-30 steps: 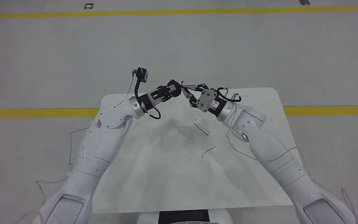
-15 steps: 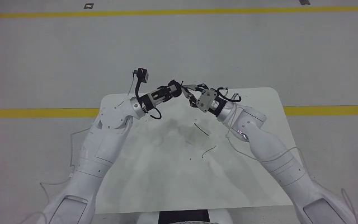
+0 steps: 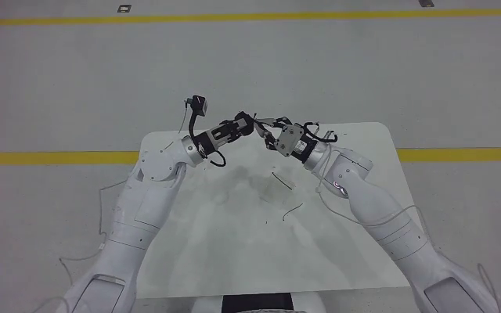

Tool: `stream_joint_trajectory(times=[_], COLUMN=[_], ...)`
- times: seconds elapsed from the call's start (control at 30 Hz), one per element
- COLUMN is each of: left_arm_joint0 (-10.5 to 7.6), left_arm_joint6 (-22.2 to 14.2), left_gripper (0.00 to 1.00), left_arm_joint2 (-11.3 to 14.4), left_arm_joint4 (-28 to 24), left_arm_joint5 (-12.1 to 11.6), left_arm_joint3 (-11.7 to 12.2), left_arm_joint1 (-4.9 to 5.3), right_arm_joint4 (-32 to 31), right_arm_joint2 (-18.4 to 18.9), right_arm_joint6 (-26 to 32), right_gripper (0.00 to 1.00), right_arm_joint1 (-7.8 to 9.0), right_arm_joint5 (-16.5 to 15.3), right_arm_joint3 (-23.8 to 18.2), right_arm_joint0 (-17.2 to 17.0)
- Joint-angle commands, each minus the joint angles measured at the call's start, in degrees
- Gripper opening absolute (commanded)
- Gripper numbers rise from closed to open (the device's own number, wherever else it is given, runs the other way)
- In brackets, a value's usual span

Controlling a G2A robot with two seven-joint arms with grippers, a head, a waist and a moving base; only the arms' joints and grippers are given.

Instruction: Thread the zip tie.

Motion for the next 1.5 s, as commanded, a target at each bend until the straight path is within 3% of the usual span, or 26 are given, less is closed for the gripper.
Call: stream_joint_trajectory(times=[0.0,0.7,1.47], left_arm_joint0=[0.08,0.67,1.81], left_arm_joint6=[-0.10,-1.48,-0.60], left_gripper=[0.00,0.00,0.00], left_arm_joint2=[-0.21,-1.87,-3.52], left_arm_joint4=[0.13,0.84,3.36], left_arm_joint5=[0.00,0.00,0.00], left_arm_joint3=[-0.04,-0.30,-2.34], left_arm_joint1=[-0.14,-1.41,-2.20], right_arm_joint4=[0.00,0.00,0.00], right_arm_joint2=[0.00,0.00,0.00], right_arm_joint6=[0.00,0.00,0.00], right_gripper=[0.00,0.00,0.00], right_arm_joint1=[0.00,0.00,0.00], right_arm_joint5=[0.00,0.00,0.00], right_arm_joint3=[0.00,0.00,0.00], right_arm_joint0=[0.00,0.00,0.00])
